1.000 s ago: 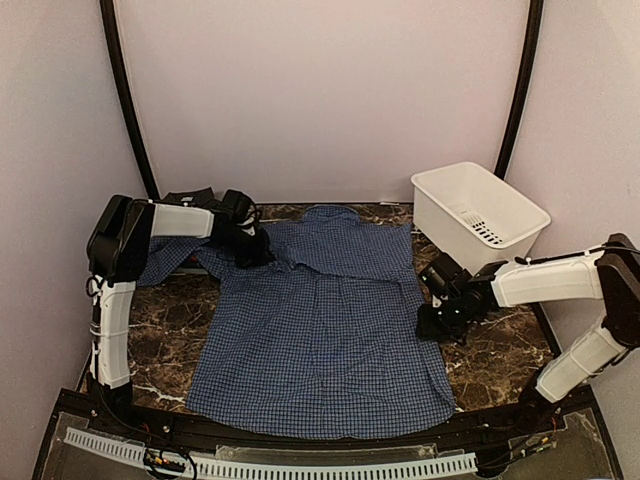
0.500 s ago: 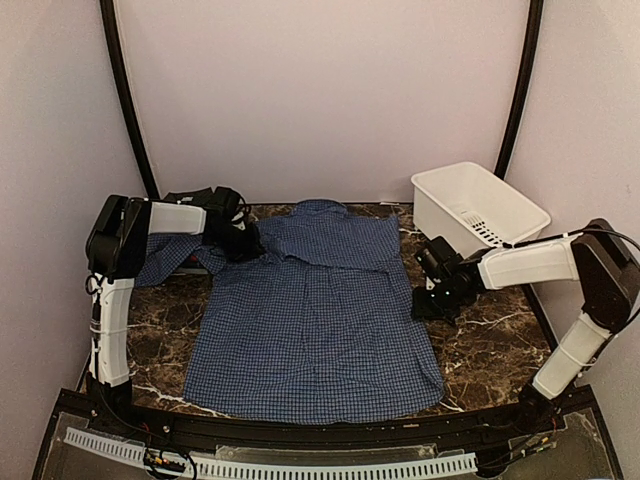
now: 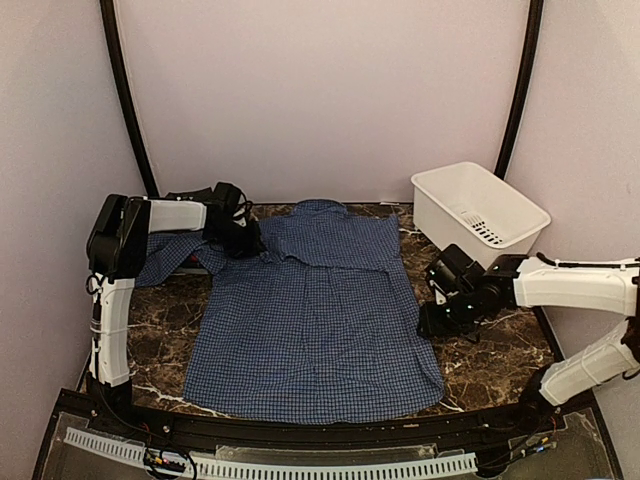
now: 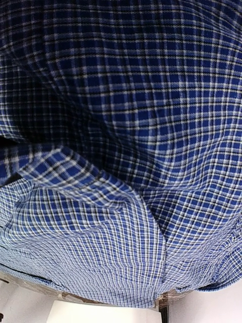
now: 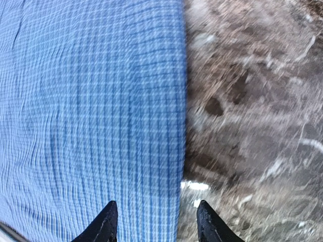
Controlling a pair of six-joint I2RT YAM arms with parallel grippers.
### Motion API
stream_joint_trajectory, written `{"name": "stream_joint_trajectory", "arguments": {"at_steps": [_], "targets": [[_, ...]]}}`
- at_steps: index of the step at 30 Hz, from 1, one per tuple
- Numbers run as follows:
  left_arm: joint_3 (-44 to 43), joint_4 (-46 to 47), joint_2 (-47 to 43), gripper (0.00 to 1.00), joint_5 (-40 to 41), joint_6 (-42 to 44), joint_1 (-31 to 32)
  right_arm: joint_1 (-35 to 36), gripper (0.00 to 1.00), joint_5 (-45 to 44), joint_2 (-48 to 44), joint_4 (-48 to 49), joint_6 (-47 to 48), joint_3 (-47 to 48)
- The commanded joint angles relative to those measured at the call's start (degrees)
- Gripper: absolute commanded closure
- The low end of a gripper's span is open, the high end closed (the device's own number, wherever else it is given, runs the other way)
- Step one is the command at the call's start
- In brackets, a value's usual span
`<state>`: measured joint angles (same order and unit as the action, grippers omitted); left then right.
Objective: Fold and stack the long sleeve shirts
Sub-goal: Pick up the flattened shirt from the center of the board.
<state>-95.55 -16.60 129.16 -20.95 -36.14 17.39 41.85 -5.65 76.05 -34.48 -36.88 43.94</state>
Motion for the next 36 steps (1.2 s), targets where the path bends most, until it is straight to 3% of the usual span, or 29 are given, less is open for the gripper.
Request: {"name": "stream_joint_trajectory", "arguments": {"at_steps": [1, 12, 25, 31, 36], "targets": [[-2.29, -2.46, -0.62, 1.0, -0.79, 1.16, 0.34, 5.13, 0.51, 0.38, -3.65, -8.52, -5.63, -1.39], [-5.11, -3.22, -1.01, 1.0, -1.22, 1.78, 0.63, 18.84, 0.61, -0.87, -5.94, -20.31, -14.82, -0.26], [-8.05, -4.45, -0.89, 1.0, -1.03, 1.95, 0.63, 26.08, 0.63, -6.36, 3.78, -22.19, -16.39, 3.71], [-10.92, -5.95, -0.81, 1.0, -0.91, 2.33, 0.63, 26.26, 0.76, -7.72, 5.36, -20.92, -15.58, 4.87], [-14.9, -7.54, -0.18, 1.0, -0.93, 3.22, 0.61, 27.11, 0.93, -7.42, 5.67, -19.72, -14.17, 5.32]]}}
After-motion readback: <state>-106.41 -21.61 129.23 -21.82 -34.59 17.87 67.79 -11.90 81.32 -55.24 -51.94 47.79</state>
